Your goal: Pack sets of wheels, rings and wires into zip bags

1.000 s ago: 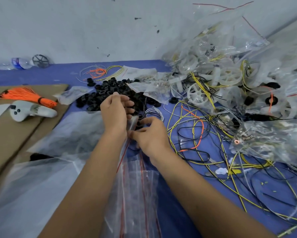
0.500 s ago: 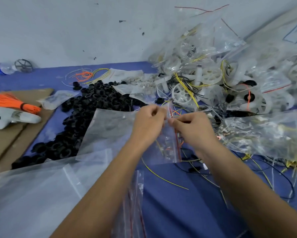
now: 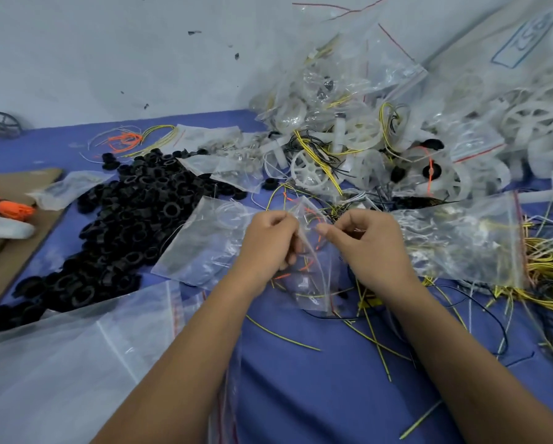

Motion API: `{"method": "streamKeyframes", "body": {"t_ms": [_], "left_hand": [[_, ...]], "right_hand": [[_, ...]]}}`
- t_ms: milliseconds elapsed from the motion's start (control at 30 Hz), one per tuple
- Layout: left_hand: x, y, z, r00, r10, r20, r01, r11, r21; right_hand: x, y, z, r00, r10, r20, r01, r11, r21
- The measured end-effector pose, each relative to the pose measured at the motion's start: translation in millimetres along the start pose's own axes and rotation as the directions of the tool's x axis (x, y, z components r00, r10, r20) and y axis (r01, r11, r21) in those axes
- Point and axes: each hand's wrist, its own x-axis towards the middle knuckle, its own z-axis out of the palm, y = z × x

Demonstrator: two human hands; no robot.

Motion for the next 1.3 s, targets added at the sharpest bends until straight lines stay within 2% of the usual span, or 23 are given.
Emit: {"method": "streamKeyframes", "body": {"t_ms": [133,233,267,300,367,433,467,500,600,667,800,867,967,1033,1133,1200,1300], "left_hand": [[-0.5,9.6,-10.0,1.000,0.007,0.001,-0.007,0.995,-0.099],[-1.9,23.3,-16.6,0.998,0.043,0.056,-0.038,0.996,-0.079],[-2.5,29.2,-18.0,0.997,0.058,0.060,-0.054,0.996,-0.074],[-2.9,34.6,-19.2,0.997,0.066,0.051,-0.062,0.996,-0.071],[-2.8,41.0,-19.7,0.997,0.074,0.013,-0.073,0.996,-0.056],[-3.7,43.0,-18.3,0.996,0.089,-0.023,-0.090,0.996,-0.015],[-4.6,43.0,-17.4,0.995,0.094,-0.030,-0.094,0.996,0.008],[-5.7,43.2,-17.0,0.995,0.094,-0.028,-0.093,0.995,0.026],[-7.2,47.0,-18.1,0.998,0.047,0.047,-0.051,0.995,0.083],[-7.4,52.3,-19.2,0.993,-0.021,0.119,0.008,0.994,0.112],[-5.7,55.9,-19.8,0.993,-0.060,0.103,0.051,0.995,0.088],[-7.0,55.9,-20.1,0.995,-0.060,0.077,0.052,0.993,0.104],[-6.8,55.9,-22.3,0.991,-0.117,0.065,0.115,0.993,0.032],[-6.6,56.5,-22.9,0.983,-0.154,0.103,0.156,0.988,-0.012],[-8.4,58.8,-23.6,0.960,-0.192,0.204,0.198,0.980,-0.009],[-8.9,61.1,-25.3,0.949,-0.201,0.241,0.210,0.978,-0.010],[-8.6,63.6,-29.6,0.948,-0.174,0.265,0.186,0.982,-0.018]], "right_hand": [[3.0,7.6,-3.5,0.998,0.003,-0.066,-0.014,0.985,-0.169],[1.1,7.7,-4.6,0.993,0.020,-0.119,-0.037,0.989,-0.144],[0.4,6.0,-5.7,0.990,-0.040,-0.138,0.013,0.982,-0.188],[0.6,2.7,-7.4,0.974,-0.167,-0.153,0.119,0.952,-0.282],[2.3,-8.0,-10.0,0.869,-0.479,-0.123,0.387,0.813,-0.434],[2.6,-15.7,-7.7,0.771,-0.637,-0.025,0.570,0.707,-0.418],[0.6,-17.0,-4.5,0.756,-0.653,0.042,0.614,0.687,-0.389],[-1.7,-17.1,-0.5,0.770,-0.628,0.112,0.620,0.696,-0.362],[-6.3,-12.8,6.8,0.866,-0.441,0.235,0.499,0.798,-0.338],[-5.0,-11.8,6.2,0.876,-0.401,0.267,0.477,0.801,-0.361],[-7.8,-20.7,6.7,0.825,-0.540,0.167,0.555,0.716,-0.423],[-11.8,-24.3,8.8,0.823,-0.561,0.088,0.553,0.756,-0.350],[-15.3,-26.1,13.0,0.900,-0.431,0.063,0.435,0.882,-0.179],[-16.5,-23.3,16.2,0.943,-0.307,0.128,0.321,0.940,-0.115],[-16.3,-21.9,17.0,0.943,-0.231,0.239,0.252,0.966,-0.064],[-16.5,-23.2,13.8,0.926,-0.231,0.298,0.287,0.945,-0.158],[-13.6,-27.0,9.6,0.914,-0.149,0.377,0.318,0.841,-0.438]]}}
